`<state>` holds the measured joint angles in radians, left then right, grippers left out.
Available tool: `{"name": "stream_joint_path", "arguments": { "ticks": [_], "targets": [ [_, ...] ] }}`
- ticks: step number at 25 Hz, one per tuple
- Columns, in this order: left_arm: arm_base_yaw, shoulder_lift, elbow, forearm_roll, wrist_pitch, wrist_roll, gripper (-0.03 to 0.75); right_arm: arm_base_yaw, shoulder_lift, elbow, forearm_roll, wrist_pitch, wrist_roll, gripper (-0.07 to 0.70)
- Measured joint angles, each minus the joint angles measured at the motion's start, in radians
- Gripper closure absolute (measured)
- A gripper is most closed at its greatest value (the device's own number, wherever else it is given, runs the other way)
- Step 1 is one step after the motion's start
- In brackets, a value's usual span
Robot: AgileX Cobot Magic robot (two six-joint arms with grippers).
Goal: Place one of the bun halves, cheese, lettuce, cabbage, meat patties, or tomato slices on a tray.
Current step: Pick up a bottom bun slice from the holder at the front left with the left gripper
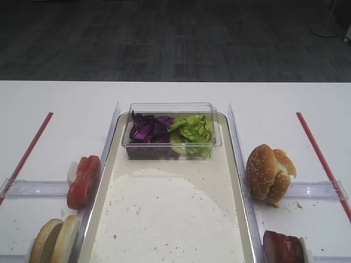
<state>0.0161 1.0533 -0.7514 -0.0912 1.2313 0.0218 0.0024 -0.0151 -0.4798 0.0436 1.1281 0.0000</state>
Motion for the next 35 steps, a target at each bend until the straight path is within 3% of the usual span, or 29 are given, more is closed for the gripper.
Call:
{"name": "stream_joint_path", "arguments": {
  "ticks": [35],
  "targets": [
    [0.0,0.0,0.0,-0.083,-0.002,0.016,0.181,0.0,0.0,0.0,0.0,0.0,0.005,0.456]
  ]
}}
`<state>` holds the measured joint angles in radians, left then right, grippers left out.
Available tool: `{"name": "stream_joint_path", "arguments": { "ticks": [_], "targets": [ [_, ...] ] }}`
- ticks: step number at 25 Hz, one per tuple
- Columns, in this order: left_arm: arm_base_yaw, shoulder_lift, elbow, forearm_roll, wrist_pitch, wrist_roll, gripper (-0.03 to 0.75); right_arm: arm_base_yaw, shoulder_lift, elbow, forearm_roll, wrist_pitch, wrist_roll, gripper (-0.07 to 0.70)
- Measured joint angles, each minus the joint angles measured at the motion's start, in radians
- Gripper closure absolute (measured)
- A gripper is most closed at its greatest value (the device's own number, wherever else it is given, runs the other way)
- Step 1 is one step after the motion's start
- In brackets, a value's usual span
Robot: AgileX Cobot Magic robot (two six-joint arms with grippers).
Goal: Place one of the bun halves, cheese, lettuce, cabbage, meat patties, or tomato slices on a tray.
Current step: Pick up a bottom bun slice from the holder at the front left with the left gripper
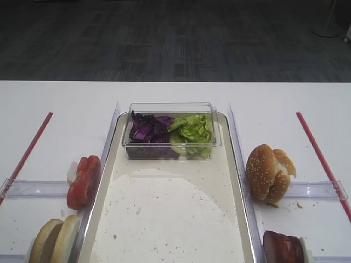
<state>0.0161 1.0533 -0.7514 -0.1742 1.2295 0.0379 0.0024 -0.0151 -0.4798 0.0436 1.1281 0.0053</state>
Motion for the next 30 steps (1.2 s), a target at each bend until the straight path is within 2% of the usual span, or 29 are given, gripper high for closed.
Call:
{"name": "stream_joint_path", "arguments": {
  "ticks": [25,27,30],
  "targets": [
    [-0.002,0.0,-0.007,-0.097,0.0,0.058,0.191,0.0,0.0,0.0,0.0,0.0,-0.005,0.456],
    [-0.017,0.0,-0.007,-0.097,0.0,0.058,0.191,0.0,0.0,0.0,0.0,0.0,-0.005,0.456],
    [-0.081,0.0,-0.007,-0.097,0.0,0.046,0.191,0.0,0.0,0.0,0.0,0.0,-0.005,0.456]
  ]
}}
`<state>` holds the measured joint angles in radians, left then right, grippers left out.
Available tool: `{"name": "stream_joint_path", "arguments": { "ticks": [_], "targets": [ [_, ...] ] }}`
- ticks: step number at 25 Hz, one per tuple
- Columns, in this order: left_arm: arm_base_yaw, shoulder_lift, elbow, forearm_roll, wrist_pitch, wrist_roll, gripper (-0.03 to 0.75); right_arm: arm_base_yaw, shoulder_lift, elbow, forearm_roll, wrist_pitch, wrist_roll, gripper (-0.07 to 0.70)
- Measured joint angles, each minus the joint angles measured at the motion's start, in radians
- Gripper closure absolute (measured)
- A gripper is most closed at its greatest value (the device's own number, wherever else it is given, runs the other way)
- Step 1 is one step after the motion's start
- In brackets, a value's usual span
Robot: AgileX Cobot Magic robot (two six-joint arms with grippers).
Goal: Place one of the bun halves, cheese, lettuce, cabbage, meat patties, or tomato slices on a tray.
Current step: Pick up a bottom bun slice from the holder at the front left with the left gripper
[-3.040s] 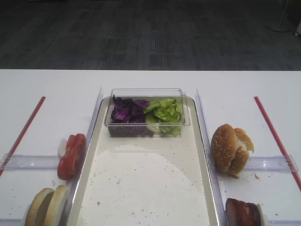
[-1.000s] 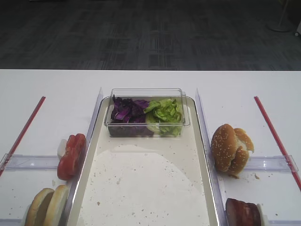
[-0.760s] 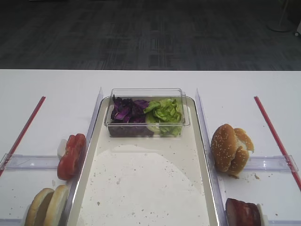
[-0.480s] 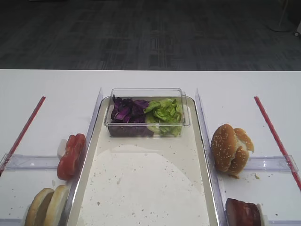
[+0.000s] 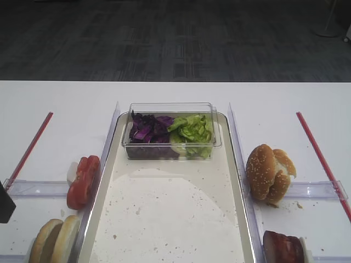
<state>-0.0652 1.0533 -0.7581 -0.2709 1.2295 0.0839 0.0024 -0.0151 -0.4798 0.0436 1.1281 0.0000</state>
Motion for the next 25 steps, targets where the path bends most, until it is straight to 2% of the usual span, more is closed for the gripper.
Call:
{"name": "stream_joint_path", "arguments": {
  "ticks": [9,16,21,25],
  "targets": [
    [-0.265,0.01,0.0,0.0,0.0,-0.164,0.201,0.0,0.0,0.0,0.0,0.0,0.0,0.456],
    [-0.44,0.063,-0.009,0.011,-0.002,-0.304,0.222,0.0,0.0,0.0,0.0,0.0,0.0,0.456],
    [-0.507,0.105,-0.074,0.06,-0.004,-0.441,0.223,0.0,0.0,0.0,0.0,0.0,0.0,0.456],
    [-0.531,0.154,-0.107,0.065,-0.004,-0.486,0.223,0.0,0.0,0.0,0.0,0.0,0.0,0.456]
  ]
}}
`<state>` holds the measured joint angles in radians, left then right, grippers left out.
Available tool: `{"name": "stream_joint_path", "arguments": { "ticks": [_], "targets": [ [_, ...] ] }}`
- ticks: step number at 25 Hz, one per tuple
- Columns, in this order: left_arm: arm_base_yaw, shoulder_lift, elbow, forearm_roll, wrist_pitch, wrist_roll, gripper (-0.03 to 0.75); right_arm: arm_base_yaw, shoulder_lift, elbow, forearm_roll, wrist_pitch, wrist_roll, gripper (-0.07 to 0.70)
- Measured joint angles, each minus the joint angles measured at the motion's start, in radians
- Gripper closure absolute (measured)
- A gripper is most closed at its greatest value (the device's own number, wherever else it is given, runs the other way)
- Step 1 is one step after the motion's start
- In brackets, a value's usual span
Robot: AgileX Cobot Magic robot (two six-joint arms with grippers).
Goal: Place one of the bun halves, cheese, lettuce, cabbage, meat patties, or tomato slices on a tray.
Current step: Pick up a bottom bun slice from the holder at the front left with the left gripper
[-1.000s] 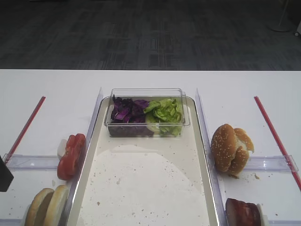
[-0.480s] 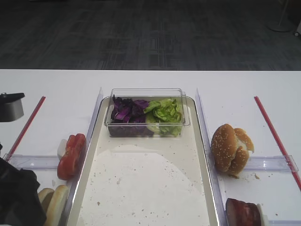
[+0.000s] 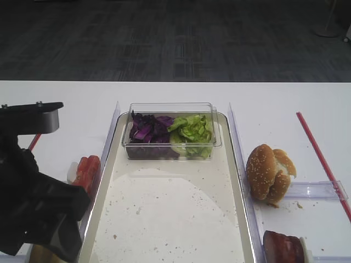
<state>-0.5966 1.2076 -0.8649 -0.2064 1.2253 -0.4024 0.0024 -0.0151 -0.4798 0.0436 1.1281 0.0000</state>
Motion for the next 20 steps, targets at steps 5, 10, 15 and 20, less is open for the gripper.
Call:
{"name": "stream_joint_path", "arguments": {
  "ticks": [5,10,15,20],
  "targets": [
    [-0.005,0.095,-0.002,0.002,-0.004,-0.013,0.247,0.0,0.0,0.0,0.0,0.0,0.0,0.456],
    [-0.005,0.128,-0.004,0.013,-0.028,-0.015,0.287,0.0,0.0,0.0,0.0,0.0,0.0,0.456],
    [-0.005,0.128,-0.004,0.018,-0.071,-0.015,0.31,0.0,0.0,0.0,0.0,0.0,0.0,0.456],
    [-0.005,0.154,-0.004,0.019,-0.089,-0.015,0.314,0.0,0.0,0.0,0.0,0.0,0.005,0.456]
  ]
}}
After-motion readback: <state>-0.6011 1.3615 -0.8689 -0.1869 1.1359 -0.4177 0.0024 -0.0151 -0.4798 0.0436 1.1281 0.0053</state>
